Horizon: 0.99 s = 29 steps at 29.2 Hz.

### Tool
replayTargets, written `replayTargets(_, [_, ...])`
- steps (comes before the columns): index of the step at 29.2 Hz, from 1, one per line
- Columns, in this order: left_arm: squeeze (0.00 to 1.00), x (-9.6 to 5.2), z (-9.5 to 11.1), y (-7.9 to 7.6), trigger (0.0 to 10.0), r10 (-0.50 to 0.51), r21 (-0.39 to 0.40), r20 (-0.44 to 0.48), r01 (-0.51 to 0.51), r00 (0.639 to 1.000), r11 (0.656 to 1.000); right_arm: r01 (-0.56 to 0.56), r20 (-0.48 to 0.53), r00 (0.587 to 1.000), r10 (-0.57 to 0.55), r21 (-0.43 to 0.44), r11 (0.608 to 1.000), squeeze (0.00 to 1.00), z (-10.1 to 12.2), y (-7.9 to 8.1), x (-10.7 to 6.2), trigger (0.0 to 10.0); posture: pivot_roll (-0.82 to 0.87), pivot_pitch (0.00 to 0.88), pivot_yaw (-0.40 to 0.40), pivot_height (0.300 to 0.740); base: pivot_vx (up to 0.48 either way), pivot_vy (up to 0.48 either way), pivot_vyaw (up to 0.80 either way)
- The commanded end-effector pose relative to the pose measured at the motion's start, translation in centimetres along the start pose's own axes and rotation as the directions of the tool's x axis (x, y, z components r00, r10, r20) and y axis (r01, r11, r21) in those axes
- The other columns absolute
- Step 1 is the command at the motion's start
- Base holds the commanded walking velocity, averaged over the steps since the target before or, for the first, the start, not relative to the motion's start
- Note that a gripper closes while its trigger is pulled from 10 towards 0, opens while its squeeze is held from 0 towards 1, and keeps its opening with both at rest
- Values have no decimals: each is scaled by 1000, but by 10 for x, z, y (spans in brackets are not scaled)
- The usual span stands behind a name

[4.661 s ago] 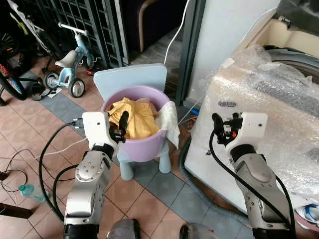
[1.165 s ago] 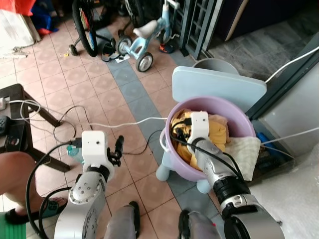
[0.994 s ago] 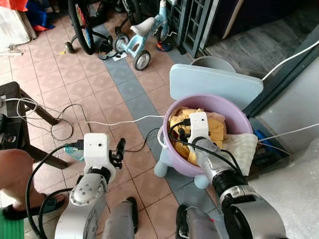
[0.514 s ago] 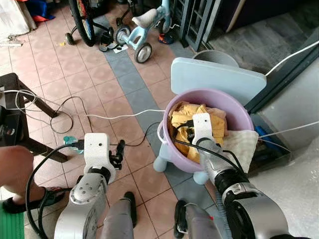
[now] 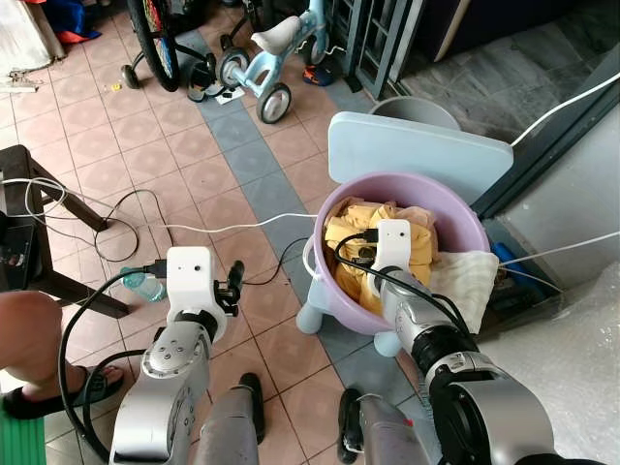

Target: Clothes washing

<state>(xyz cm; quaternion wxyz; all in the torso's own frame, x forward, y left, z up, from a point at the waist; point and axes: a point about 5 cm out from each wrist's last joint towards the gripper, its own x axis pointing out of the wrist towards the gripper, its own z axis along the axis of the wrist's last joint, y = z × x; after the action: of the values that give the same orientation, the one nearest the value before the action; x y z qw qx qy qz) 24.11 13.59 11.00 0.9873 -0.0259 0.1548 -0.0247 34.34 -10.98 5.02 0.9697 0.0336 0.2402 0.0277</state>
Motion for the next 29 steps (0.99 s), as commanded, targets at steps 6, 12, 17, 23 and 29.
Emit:
replayTargets(6, [0, 4, -5, 2, 10000, 5, -11, -6, -5, 1000, 1000, 9, -48, 999, -4, 100, 995, 0, -16, -5, -2, 0, 120, 218, -11, 740, 0, 0, 0])
replayTargets(12, [0, 5, -4, 6, 10000, 27, -5, 13, -27, 1000, 1000, -29, 85, 996, 9, 237, 971, 0, 7, -9, -6, 0, 112, 197, -17, 740, 0, 0, 0])
replayTargets(17, [0, 8, -6, 12, 10000, 50, -29, 32, -49, 998, 998, -153, 396, 918, 38, 264, 952, 0, 58, -15, -45, 0, 67, 159, -13, 740, 0, 0, 0])
replayTargets(23, [0, 21, 6, 4, 10000, 15, -34, 88, -12, 996, 999, -91, 577, 811, -97, 288, 953, 0, 112, -42, -73, 0, 31, 131, 12, 740, 0, 0, 0])
replayTargets(29, [0, 31, 17, -4, 10000, 2, -42, 138, 3, 990, 999, 66, 646, 729, -229, 266, 962, 0, 155, -79, -89, 4824, 7, 102, 25, 740, 0, 0, 0])
